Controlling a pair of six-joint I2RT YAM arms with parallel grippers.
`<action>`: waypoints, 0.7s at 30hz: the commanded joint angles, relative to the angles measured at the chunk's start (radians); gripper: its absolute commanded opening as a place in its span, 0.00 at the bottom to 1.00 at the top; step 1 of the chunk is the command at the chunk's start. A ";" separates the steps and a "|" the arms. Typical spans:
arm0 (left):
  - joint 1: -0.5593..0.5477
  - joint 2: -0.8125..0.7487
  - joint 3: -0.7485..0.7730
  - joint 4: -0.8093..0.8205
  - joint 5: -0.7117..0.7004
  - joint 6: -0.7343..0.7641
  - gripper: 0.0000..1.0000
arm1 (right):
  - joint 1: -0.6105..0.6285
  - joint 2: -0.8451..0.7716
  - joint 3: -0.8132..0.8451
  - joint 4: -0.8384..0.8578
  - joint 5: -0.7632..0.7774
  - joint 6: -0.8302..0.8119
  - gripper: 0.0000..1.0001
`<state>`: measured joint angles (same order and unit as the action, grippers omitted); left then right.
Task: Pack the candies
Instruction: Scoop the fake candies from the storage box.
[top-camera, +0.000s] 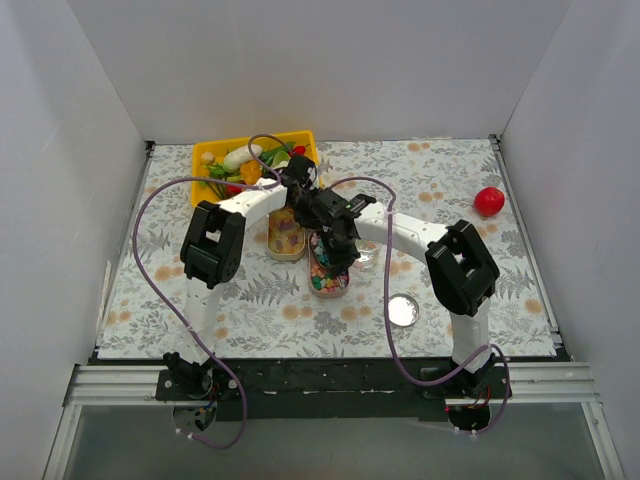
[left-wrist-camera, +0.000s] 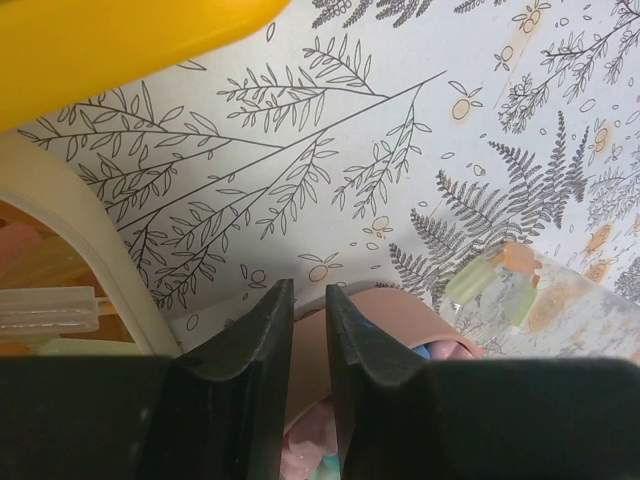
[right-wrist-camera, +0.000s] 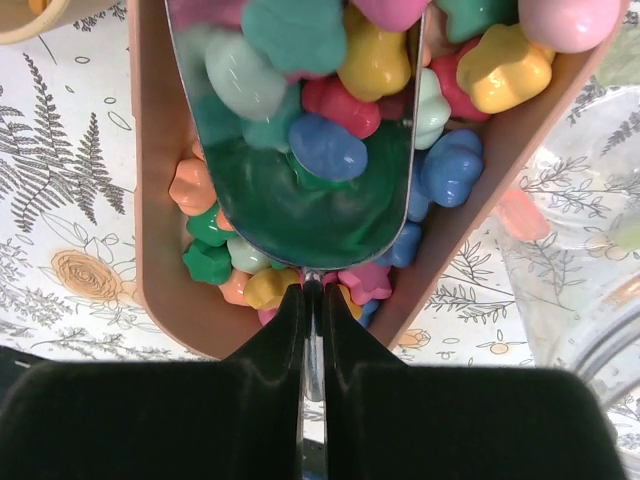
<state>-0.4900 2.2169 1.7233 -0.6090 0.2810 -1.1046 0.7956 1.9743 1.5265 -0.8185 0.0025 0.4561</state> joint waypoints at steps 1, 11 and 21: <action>0.011 -0.013 0.045 -0.063 0.052 -0.008 0.19 | -0.013 -0.021 -0.054 0.111 0.174 -0.026 0.01; 0.033 0.007 0.099 -0.074 0.066 -0.009 0.18 | 0.004 -0.115 -0.075 0.104 0.157 -0.059 0.01; 0.039 -0.032 0.090 -0.075 0.063 -0.009 0.18 | 0.010 -0.262 -0.147 0.099 0.094 -0.080 0.01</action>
<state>-0.4591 2.2219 1.7954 -0.6724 0.3309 -1.1156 0.8028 1.7973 1.3903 -0.7368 0.1020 0.3954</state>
